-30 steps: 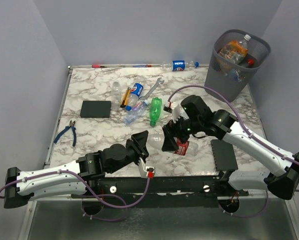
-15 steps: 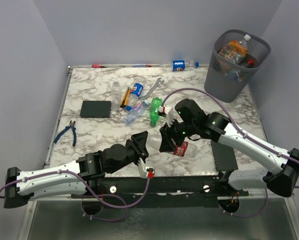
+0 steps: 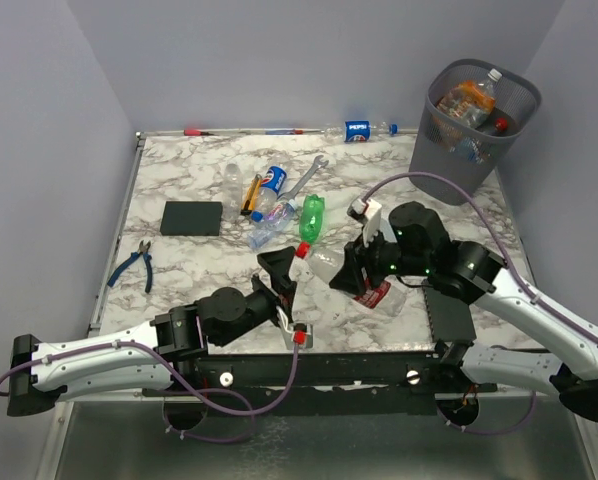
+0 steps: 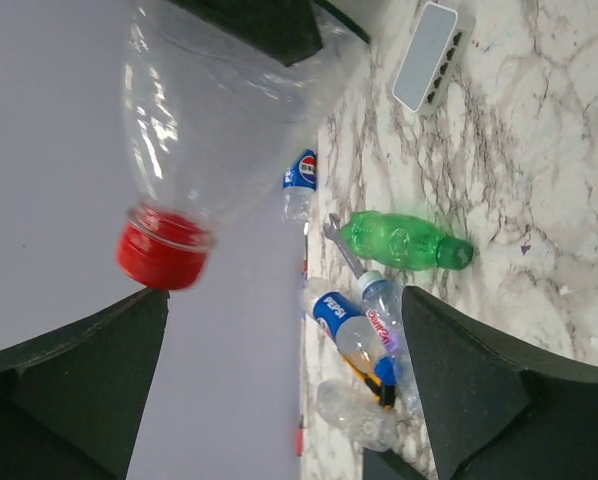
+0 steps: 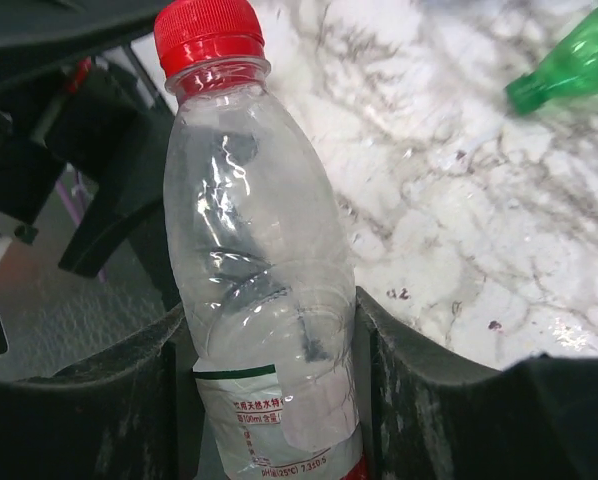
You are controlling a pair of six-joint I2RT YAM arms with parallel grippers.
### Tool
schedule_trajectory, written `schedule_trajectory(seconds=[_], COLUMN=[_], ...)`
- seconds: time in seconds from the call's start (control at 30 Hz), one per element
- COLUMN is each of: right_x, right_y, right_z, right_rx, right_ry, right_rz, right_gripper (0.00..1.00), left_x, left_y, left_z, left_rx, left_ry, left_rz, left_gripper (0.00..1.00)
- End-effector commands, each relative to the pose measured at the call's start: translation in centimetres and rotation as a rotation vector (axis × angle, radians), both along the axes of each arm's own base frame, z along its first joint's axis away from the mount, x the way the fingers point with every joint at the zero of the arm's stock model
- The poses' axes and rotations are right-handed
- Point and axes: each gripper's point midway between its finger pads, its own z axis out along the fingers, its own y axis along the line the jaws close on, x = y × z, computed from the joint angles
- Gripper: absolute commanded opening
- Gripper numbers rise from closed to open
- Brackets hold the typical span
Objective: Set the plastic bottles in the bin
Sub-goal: Pick up the plastic bottle at the center of the board.
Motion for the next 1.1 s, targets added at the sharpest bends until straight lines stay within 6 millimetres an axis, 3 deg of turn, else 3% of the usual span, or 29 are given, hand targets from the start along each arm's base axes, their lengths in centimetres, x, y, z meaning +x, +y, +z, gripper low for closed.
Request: schedule_trajectory(seconds=[0.0, 0.1, 0.23, 0.33, 0.43, 0.5, 0.73, 0.87, 1.07], right_x=[3.9, 5.0, 4.8, 4.4, 3.9, 3.6, 2.6, 1.7, 0.7], right_y=[-1.2, -2.8, -4.7, -5.3, -5.1, -4.6, -3.1, -2.7, -3.0], right_z=[6.5, 11.1, 16.4, 18.2, 18.9, 19.0, 19.8, 20.0, 20.5], right_rx=[0.158, 0.301, 0.539, 0.719, 0.856, 0.903, 1.035, 1.09, 1.2], right_ry=[-0.161, -0.247, -0.344, -0.386, -0.397, -0.386, -0.335, -0.301, -0.265], right_rz=[-0.263, -0.397, -0.479, -0.495, -0.475, -0.448, -0.361, -0.31, -0.267], right_gripper=[0.36, 0.38, 0.39, 0.4, 0.4, 0.4, 0.4, 0.41, 0.41], left_x=[0.3, 0.0, -0.3, -0.7, -2.3, -3.2, -7.1, -8.7, -7.2], left_y=[0.1, -0.2, -0.5, -1.0, -1.9, -2.7, -9.5, -10.7, -11.5], left_z=[2.1, 2.5, 4.4, 7.3, 10.5, 12.1, 16.0, 17.0, 15.3], left_rx=[-0.25, -0.365, -0.632, -0.972, -1.287, -1.388, -1.179, -1.106, -1.12], left_ry=[0.156, 0.263, 0.471, 0.724, 1.003, 1.125, 1.454, 1.497, 1.506], left_rz=[0.079, 0.083, 0.108, 0.105, -0.037, -0.141, -0.449, -0.574, -0.498], left_gripper=[0.99, 0.99, 0.99, 0.99, 0.99, 0.99, 0.99, 0.99, 0.99])
